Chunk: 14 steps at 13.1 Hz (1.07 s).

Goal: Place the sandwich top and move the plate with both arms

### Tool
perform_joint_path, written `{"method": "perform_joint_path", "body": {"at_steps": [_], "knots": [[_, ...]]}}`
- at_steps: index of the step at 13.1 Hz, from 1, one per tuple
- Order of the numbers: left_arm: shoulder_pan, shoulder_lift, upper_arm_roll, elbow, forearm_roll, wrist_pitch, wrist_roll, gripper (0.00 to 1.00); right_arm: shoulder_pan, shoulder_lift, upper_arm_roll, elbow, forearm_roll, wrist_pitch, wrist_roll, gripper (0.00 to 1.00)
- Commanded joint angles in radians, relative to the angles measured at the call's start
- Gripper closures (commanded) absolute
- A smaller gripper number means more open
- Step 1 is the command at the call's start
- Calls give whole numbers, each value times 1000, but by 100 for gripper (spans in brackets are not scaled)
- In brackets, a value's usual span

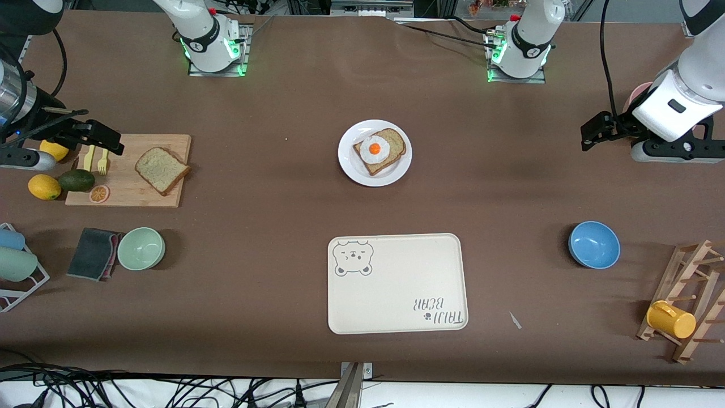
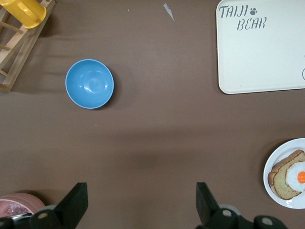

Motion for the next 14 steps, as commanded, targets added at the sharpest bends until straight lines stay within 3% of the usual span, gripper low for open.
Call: {"method": "perform_joint_path", "body": {"at_steps": [1, 3, 7, 11, 14], "knots": [[7, 12, 1, 39, -12, -23, 23, 0, 30, 30, 13, 14, 2, -40, 6, 0], [7, 9, 0, 51, -10, -37, 31, 0, 57, 61, 14, -9, -2, -33, 12, 0], [12, 9, 1, 51, -21, -43, 31, 0, 76, 39, 14, -202, -24, 146, 83, 0], [12, 7, 1, 51, -22, -46, 31, 0, 77, 16, 39, -455, -123, 382, 85, 0], [14, 7, 1, 51, -22, -46, 31, 0, 77, 38, 39, -590, -209, 469, 129, 1]]}}
